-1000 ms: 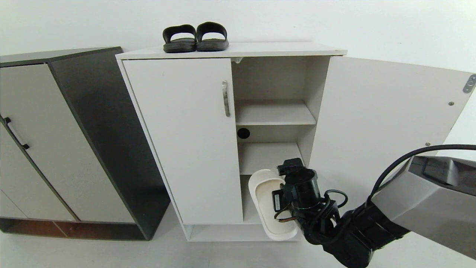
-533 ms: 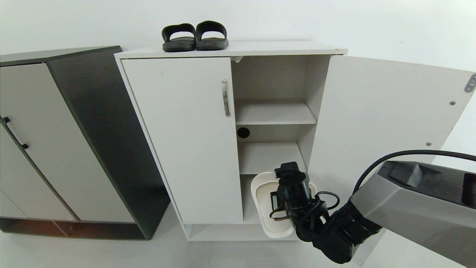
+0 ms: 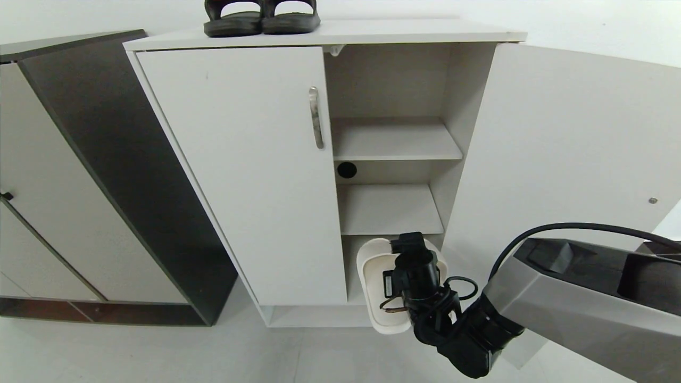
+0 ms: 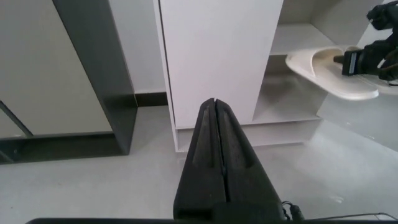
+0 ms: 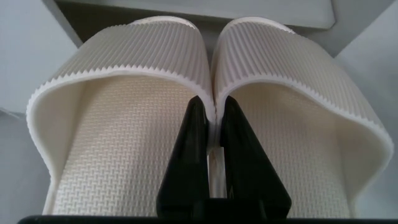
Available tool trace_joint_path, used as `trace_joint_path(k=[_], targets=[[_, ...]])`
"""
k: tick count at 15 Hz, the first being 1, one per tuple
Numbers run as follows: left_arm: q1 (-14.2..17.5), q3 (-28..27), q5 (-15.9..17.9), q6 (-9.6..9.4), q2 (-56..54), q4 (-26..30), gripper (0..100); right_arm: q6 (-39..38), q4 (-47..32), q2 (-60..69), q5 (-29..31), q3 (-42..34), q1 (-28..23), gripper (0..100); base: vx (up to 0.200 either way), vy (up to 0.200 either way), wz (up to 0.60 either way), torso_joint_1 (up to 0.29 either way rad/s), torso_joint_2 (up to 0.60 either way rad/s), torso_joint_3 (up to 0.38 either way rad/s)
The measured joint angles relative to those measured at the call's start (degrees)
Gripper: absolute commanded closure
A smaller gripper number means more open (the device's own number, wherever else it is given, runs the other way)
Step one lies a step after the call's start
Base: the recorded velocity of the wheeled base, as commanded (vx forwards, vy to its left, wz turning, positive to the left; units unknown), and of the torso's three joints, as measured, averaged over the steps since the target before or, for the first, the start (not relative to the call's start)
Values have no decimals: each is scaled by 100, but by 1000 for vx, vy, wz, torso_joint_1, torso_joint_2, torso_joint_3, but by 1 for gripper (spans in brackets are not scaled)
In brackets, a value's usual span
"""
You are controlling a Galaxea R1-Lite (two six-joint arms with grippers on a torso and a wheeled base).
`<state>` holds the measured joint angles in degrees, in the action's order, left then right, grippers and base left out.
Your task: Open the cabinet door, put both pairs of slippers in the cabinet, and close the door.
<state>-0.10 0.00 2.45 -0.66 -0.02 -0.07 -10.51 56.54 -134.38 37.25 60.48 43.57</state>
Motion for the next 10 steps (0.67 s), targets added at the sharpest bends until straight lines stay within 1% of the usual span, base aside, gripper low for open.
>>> trace_joint_path(k=[2,4,7,10], targets=[[-1,0,-5,4,0,0,100,260,466,-21,201,-17,4,100,0,0,0,7,0,-202],[0,0,-68,15,0,-4,100,628,1101,-38,245,-113,30,100,0,0,0,5,5,-163],[2,0,-112,17,2,-6,100,1253,2256,-151,243,-255,28,100,0,0,0,-1,1,-19],[0,0,-111,22,2,-6,100,1319,2439,-241,249,-285,26,100,0,0,0,0,0,0]])
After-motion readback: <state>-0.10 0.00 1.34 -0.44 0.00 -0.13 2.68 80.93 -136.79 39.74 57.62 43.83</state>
